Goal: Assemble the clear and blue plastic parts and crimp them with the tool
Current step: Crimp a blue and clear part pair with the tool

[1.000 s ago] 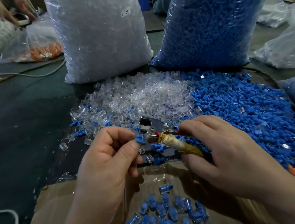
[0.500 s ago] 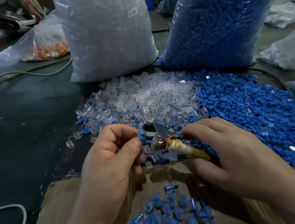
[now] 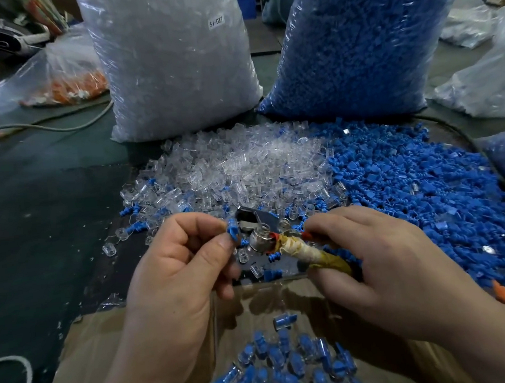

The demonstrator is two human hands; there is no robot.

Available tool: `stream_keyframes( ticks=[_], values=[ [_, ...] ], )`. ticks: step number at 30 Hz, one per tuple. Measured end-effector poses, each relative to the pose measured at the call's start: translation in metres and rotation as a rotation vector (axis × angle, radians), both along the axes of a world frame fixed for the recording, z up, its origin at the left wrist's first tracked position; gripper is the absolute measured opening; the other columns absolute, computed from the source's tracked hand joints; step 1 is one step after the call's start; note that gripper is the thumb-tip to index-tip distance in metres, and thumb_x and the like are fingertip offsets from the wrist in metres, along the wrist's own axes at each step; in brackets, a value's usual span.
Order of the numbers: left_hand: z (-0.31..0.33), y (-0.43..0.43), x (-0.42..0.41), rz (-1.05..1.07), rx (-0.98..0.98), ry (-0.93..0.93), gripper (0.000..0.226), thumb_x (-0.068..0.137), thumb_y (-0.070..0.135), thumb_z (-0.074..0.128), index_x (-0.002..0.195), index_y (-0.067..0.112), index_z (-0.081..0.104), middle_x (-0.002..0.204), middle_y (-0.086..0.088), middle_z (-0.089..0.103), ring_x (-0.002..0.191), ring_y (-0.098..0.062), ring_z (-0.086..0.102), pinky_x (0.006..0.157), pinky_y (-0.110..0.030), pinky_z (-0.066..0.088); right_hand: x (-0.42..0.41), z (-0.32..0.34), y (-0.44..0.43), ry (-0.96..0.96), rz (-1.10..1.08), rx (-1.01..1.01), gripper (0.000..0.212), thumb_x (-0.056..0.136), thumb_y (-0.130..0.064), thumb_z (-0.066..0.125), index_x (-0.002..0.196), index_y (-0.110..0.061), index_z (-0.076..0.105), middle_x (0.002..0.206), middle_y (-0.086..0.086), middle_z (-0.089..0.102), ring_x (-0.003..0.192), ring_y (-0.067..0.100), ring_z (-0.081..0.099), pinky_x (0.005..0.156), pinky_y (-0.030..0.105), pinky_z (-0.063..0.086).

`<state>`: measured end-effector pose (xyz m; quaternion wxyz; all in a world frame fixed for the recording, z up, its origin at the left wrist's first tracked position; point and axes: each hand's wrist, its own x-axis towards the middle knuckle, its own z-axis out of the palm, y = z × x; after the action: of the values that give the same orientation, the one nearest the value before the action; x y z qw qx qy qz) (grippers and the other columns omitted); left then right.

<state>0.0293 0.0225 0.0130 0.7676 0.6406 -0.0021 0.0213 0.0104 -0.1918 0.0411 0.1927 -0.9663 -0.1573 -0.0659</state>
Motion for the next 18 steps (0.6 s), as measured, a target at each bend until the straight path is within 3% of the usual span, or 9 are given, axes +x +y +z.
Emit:
stream_keyframes(
  ticks=[4,12,18],
  values=[
    [0.0039,-0.0023,-0.0016,-0.002,-0.042,0.036,0.013,0.068,0.019,0.065,0.076,0.027,0.072,0.074,-0.005,0.066,0.057,-0.012,0.061,0.042,-0.019,0.047,-0.0001,0.0013,-0.0012,0.009,0.007,0.007,0.050,0.080,-0.055,0.047,0.124,-0.033,0.055,0.105,-0.023,0.057,0.094,-0.002,0.050,0.080,0.022,0.045],
    [0.0031,-0.0032,-0.0037,-0.047,-0.052,0.052,0.013,0.068,0.017,0.068,0.076,0.025,0.073,0.070,-0.004,0.068,0.056,-0.012,0.061,0.041,-0.019,0.046,-0.0013,-0.0003,-0.0006,0.022,0.015,-0.051,0.057,0.081,-0.055,0.044,0.130,-0.029,0.053,0.112,-0.017,0.058,0.101,0.006,0.050,0.082,0.022,0.041],
    [0.0067,-0.0060,-0.0066,-0.033,-0.023,0.045,0.022,0.058,0.031,0.074,0.078,0.024,0.072,0.070,-0.004,0.067,0.056,-0.011,0.060,0.042,-0.019,0.047,0.0015,0.0039,0.0018,0.034,0.029,-0.105,0.057,0.078,-0.056,0.041,0.127,-0.032,0.056,0.099,-0.013,0.061,0.092,0.013,0.055,0.076,0.033,0.051]
  ],
)
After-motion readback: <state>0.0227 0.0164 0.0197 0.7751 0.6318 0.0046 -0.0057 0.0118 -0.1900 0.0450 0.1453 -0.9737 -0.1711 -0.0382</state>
